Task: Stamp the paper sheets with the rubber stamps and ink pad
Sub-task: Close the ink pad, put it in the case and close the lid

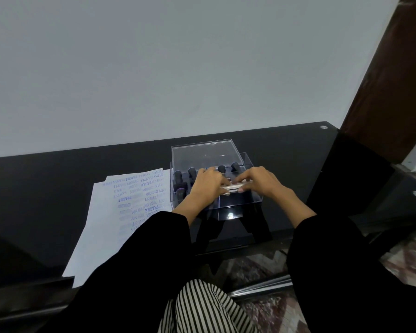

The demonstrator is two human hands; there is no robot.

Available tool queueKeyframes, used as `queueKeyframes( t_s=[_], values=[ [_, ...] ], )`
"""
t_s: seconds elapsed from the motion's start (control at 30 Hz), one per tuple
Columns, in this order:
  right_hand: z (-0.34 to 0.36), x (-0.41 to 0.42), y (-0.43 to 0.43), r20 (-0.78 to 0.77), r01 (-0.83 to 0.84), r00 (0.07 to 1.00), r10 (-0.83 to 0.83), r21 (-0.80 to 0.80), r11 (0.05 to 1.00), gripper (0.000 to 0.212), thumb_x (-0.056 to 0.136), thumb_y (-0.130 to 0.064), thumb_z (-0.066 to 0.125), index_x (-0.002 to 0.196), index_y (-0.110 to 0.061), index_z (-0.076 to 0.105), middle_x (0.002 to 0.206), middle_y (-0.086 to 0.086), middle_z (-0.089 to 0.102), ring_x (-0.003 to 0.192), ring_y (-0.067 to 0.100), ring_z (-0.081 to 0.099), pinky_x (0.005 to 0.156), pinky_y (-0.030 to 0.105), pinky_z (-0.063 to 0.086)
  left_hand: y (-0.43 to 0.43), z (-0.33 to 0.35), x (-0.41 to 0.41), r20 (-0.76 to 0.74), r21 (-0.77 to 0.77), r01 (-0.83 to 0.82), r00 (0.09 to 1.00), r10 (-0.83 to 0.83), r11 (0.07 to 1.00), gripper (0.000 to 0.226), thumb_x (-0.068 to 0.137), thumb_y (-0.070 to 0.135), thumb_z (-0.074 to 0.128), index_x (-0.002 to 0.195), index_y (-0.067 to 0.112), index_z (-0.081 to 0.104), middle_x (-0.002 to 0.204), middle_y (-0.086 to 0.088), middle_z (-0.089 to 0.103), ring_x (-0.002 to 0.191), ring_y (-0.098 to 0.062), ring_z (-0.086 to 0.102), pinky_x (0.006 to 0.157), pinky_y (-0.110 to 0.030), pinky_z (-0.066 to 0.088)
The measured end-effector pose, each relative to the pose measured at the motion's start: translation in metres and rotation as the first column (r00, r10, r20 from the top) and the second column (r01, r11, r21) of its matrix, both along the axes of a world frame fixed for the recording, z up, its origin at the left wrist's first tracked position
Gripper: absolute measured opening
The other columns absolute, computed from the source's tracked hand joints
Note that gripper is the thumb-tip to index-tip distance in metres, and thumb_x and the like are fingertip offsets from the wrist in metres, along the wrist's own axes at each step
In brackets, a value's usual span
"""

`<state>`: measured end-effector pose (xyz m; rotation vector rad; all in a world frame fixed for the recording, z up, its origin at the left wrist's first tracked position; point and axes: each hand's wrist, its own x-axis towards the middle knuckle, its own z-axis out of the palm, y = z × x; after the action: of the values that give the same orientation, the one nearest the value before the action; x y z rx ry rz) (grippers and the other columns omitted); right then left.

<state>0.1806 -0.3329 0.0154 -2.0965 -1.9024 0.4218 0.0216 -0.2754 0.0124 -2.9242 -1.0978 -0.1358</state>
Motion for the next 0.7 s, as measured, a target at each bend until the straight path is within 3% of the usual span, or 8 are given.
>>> queueKeyframes(
  t_s=[0.1,0.33,0.5,0.7],
  values=[
    [0.000,0.004,0.002,-0.084,-0.026,0.996,0.024,-0.021,0.999,0.035,0.079,-0.017,0.072,0.112,-0.026,0.068,0.114,0.001,0.065,0.095,0.014,0.053,0.076,0.027,0.038,0.003,-0.001,0.001,0.056,-0.052,0.000,0.998,0.003,0.999,0.038,0.084,0.034,0.065,0.121,0.026,0.063,0.118,0.001,0.065,0.111,-0.021,0.052,0.090,-0.032,0.037],
    [-0.003,0.006,0.001,-0.166,-0.070,0.984,0.066,-0.018,0.997,0.029,0.085,-0.013,0.065,0.113,-0.017,0.067,0.117,0.006,0.060,0.098,0.012,0.046,0.091,0.033,0.041,0.010,0.004,0.006,0.053,-0.123,0.007,0.999,-0.001,0.992,0.044,0.072,0.036,0.076,0.113,0.022,0.068,0.114,0.004,0.068,0.105,-0.018,0.060,0.081,-0.030,0.043],
    [-0.012,0.011,0.001,-0.151,-0.078,0.986,0.076,-0.004,0.997,0.023,0.090,-0.026,0.059,0.107,-0.016,0.071,0.101,-0.002,0.061,0.109,0.026,0.049,0.096,0.044,0.042,0.020,0.009,0.010,0.001,-0.141,0.036,0.999,-0.036,0.989,0.046,0.069,0.036,0.079,0.111,0.024,0.067,0.107,0.006,0.070,0.104,-0.014,0.062,0.083,-0.030,0.042],
    [-0.018,0.013,0.000,-0.099,-0.043,0.994,0.039,-0.031,0.999,0.033,0.095,-0.035,0.047,0.103,-0.013,0.070,0.105,0.013,0.062,0.108,0.027,0.046,0.094,0.044,0.041,0.024,0.002,0.015,-0.029,-0.116,0.053,0.998,-0.057,0.992,0.039,0.073,0.031,0.076,0.110,0.025,0.066,0.107,0.009,0.070,0.106,-0.013,0.060,0.097,-0.034,0.033]
  ],
)
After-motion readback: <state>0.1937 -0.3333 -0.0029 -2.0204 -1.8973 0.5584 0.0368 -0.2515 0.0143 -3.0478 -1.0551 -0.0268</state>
